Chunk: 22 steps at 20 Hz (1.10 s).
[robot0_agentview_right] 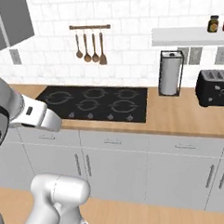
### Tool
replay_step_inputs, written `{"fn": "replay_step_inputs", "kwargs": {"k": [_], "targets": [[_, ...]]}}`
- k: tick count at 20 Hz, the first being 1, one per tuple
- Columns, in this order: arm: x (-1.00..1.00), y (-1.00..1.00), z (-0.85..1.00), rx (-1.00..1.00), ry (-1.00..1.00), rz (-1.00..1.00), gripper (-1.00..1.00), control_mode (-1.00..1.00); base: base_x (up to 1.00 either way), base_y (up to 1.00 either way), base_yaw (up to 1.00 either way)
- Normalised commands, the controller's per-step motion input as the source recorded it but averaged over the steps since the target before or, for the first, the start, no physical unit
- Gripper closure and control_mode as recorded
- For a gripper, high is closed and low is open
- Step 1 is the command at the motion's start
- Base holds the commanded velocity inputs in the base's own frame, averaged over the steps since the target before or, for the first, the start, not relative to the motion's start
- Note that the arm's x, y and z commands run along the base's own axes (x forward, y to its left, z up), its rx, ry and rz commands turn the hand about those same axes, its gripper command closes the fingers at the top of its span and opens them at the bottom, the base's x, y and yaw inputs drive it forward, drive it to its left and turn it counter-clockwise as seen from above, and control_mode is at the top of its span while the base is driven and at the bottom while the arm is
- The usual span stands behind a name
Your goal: Gather all objects into one cabinet and sort the glasses and bowls to opposite sides.
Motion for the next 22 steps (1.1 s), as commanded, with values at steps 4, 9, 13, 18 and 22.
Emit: {"fn": "replay_step_inputs", "kwargs": {"k": [4, 9, 13, 18, 22], "targets": [[0.0, 0.0, 0.0, 0.0, 0.0, 0.0, -1.0, 1.0, 0.0, -0.75, 0.0], [0.0, 0.0, 0.0, 0.0, 0.0, 0.0, -1.0, 1.0, 0.0, -0.89, 0.0], [0.0, 0.0, 0.0, 0.0, 0.0, 0.0, -1.0, 1.0, 0.0, -0.99, 0.0], [0.0, 0.0, 0.0, 0.0, 0.0, 0.0, -1.0, 1.0, 0.0, -1.0, 0.0], [0.0, 0.0, 0.0, 0.0, 0.0, 0.0, -1.0, 1.0, 0.0, -1.0, 0.0]]}}
